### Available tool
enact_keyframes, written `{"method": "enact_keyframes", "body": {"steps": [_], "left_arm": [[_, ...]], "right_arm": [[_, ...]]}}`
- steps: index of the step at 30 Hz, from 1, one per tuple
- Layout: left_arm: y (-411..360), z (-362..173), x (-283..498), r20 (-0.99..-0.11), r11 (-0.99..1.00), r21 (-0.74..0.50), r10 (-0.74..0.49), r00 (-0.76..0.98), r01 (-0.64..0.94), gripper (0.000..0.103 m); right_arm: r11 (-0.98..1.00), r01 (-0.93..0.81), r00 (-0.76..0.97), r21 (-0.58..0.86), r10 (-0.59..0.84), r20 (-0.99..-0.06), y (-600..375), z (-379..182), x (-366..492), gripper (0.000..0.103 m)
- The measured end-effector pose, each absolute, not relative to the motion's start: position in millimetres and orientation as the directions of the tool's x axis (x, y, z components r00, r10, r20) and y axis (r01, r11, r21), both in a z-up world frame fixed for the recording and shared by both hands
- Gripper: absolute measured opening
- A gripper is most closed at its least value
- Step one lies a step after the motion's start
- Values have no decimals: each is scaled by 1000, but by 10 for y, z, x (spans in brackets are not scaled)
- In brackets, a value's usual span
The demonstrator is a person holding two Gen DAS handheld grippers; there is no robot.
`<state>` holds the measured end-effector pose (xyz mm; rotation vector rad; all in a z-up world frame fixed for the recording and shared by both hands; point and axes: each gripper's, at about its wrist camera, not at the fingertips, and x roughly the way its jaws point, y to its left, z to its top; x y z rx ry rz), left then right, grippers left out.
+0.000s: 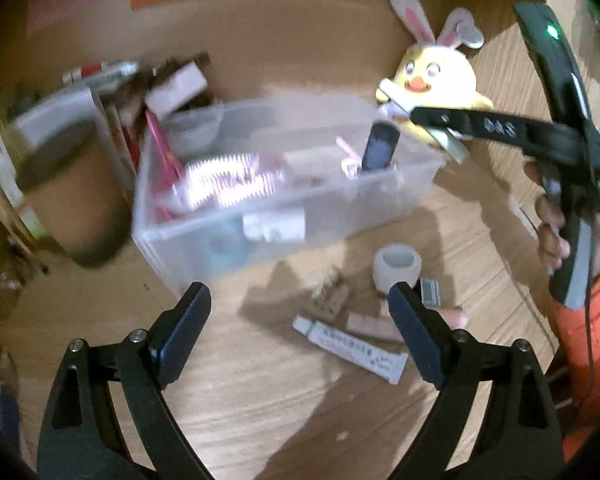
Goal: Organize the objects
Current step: 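Release the pale green tube into the box with the right tool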
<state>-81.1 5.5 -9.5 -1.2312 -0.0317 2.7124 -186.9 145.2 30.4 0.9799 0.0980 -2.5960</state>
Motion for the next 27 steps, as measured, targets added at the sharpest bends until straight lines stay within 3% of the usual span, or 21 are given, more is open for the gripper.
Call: {"method": "enact_keyframes", "body": {"steps": [4,8,12,14,20,27], "left_arm": [[53,-266,-811,-784,-981,-153,195,-590,-122,90],[47,-363,-825,-805,-973,-208,228,-548,-99,76],[80,-452,-859,-822,-967,-242,250,-512,-83,70],[123,-440,-852,-820,-971,-226,235,-522,-82,67],[249,-444,-809,-812,-976,-184,220,-541,-121,46],[179,-453,-720,-811,-979,-165,204,-548,-121,28]], "right_arm": [[-928,368,-664,57,-305,-683,1361,153,-2004,14],[-926,374,-647,58,-305,-699,1328,61,-2012,14],[-922,384,-650,57,-313,-693,1371,110,-1906,17],[-914,400,-647,76,-340,-682,1424,167,-1794,23],[-873,482,-635,73,-406,-658,1472,226,-1342,23],[-847,523,-559,96,-425,-712,1443,-129,-973,23]]}}
